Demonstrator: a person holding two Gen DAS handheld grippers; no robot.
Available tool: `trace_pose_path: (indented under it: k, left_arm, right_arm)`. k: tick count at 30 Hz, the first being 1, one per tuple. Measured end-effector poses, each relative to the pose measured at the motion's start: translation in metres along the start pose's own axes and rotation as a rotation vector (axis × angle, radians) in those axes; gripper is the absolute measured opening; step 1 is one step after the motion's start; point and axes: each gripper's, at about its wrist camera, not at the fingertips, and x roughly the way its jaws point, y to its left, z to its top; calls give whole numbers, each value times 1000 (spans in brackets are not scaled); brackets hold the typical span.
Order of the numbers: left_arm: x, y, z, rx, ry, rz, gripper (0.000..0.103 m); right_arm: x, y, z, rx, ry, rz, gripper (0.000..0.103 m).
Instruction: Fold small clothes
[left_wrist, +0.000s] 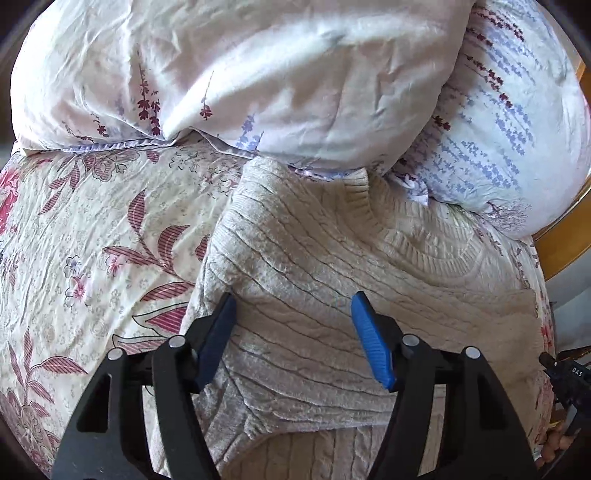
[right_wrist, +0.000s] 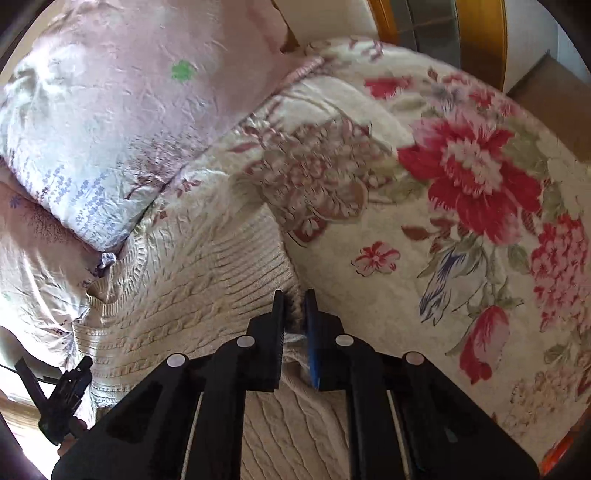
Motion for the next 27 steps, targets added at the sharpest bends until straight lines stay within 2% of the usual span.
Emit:
trace_pose_path:
  k: [1, 2, 3, 5, 11, 13, 17, 18, 20, 24, 27]
  left_arm:
    - [-7, 2, -2, 2, -15, -18, 71]
    - [-15, 4, -5, 6, -32, -35, 74]
    - [-22, 6, -9, 12, -48, -44, 75]
    - [-36, 8, -15, 33, -67, -54, 78]
    - [-64, 16, -38, 103, -65, -22, 81]
    - [-74, 22, -47, 132, -66, -17, 86]
    - [-93, 35, -70, 153, -58, 32, 89]
    - [-96, 40, -74, 154, -52, 40, 89]
    - [-101, 51, -84, 141, -33, 48, 89]
    - [-109, 74, -103, 92, 10, 46, 89]
    - [-112, 88, -116, 55, 47, 20, 89]
  right_arm:
    - [-7, 6, 0, -31, -30, 8, 13]
    - [-12, 13, -1, -64, -53, 18, 22]
    - [-15, 22, -3, -106, -71, 29, 38]
    - [-11, 36, -6, -169, -64, 45, 56]
    - [33, 40, -18, -208, 91, -17, 56]
    - [29, 41, -22, -230, 76, -15, 56]
    - [15, 36, -31, -243, 70, 22, 57]
    - [7, 33, -35, -247, 61, 36, 62]
    - [-7, 25, -44, -242, 55, 55, 68]
    - [-30, -3, -62, -204, 62, 55, 68]
    - [-35, -30, -75, -141, 112, 40, 68]
